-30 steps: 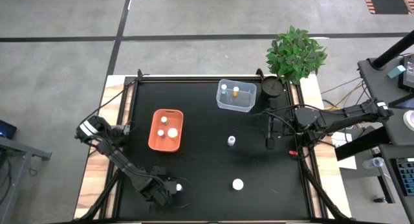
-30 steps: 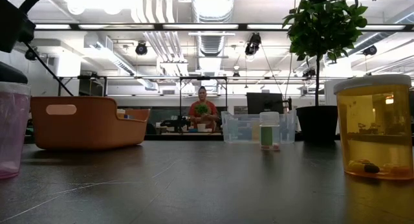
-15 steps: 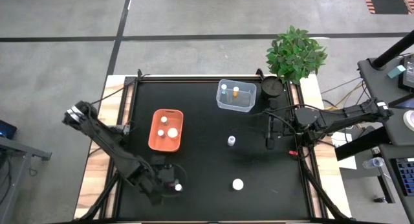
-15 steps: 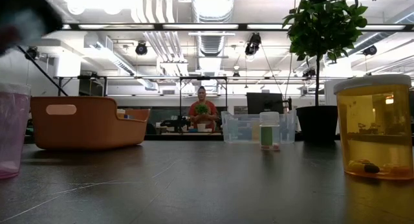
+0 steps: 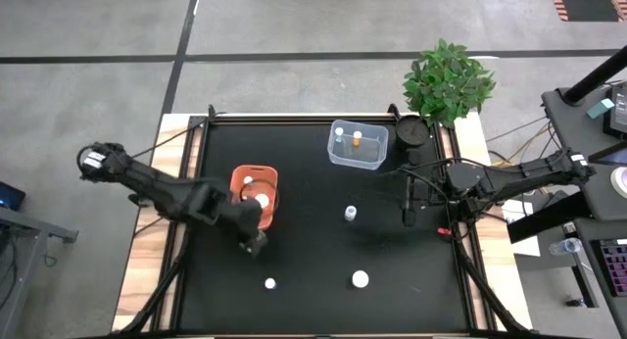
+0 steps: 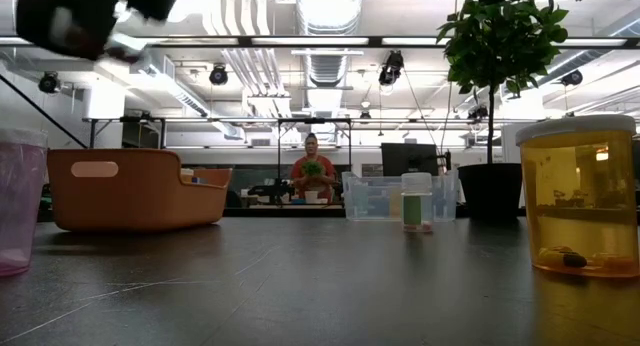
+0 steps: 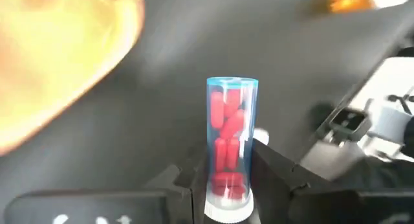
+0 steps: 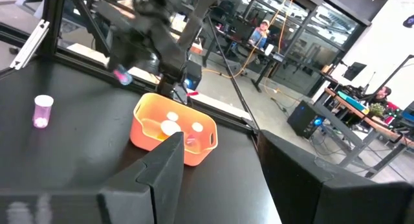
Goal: Pick and place medicine bottles into bin by pill shape (circle, oval)
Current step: Put the blue capsule pill bottle into the orange bin
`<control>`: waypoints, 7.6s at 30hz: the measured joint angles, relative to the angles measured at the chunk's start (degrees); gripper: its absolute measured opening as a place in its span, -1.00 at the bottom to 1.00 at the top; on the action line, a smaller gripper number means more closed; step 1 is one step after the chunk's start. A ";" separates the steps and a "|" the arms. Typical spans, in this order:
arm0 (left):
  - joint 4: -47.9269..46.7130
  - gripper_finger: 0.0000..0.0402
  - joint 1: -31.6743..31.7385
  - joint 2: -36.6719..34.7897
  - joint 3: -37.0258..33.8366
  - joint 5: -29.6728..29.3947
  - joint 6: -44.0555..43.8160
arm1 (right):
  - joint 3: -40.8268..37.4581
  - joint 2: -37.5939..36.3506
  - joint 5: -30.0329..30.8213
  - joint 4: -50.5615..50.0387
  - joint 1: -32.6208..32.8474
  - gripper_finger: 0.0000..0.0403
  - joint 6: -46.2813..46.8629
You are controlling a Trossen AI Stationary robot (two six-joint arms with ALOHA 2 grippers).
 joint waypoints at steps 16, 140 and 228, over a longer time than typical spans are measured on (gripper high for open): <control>-14.94 -0.61 7.00 5.21 -0.84 25.68 4.80 | 0.00 0.02 0.00 -0.02 0.00 -0.06 0.06; -12.68 -0.16 -25.70 16.28 -0.41 -1.38 17.32 | -0.01 0.00 0.04 -0.68 0.02 -0.06 0.15; -7.93 -0.28 20.02 12.41 -8.55 -7.91 60.61 | -0.02 0.02 0.07 -0.68 0.00 -0.06 0.00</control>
